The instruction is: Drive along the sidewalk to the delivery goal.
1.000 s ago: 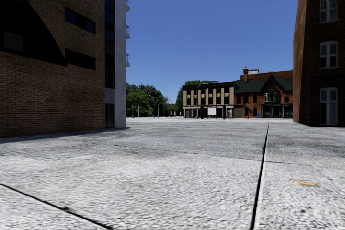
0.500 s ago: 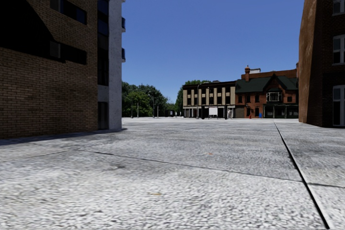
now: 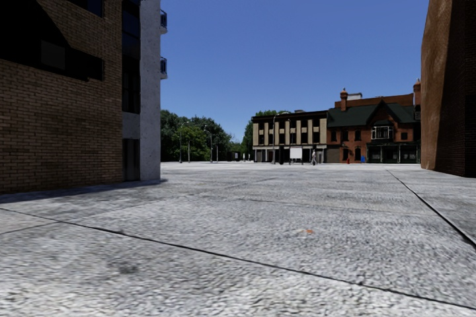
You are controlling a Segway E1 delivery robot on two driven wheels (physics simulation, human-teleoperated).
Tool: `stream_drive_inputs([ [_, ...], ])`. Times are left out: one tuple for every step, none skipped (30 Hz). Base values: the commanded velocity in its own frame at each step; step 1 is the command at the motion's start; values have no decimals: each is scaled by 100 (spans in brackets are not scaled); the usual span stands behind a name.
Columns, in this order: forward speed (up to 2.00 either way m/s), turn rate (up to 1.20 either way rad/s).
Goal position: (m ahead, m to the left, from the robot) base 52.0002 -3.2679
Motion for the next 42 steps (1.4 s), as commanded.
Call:
stream_drive_inputs([
  [200,0],
  [200,0],
  [200,0],
  [200,0],
  [200,0],
  [200,0],
  [200,0],
  [200,0],
  [200,0],
  [200,0],
  [200,0],
  [200,0],
  [200,0],
  [200,0],
  [200,0],
  [200,0],
  [200,0],
  [200,0],
  [200,0],
  [200,0],
  [200,0],
  [200,0],
  [200,0],
  [200,0],
  [200,0],
  [200,0],
  [200,0],
  [200,0],
  [200,0],
  [200,0],
  [200,0],
  [200,0],
  [200,0],
  [200,0],
  [200,1],
  [200,5],
  [200,5],
  [200,9],
  [200,11],
  [200,12],
  [200,12],
  [200,13],
])
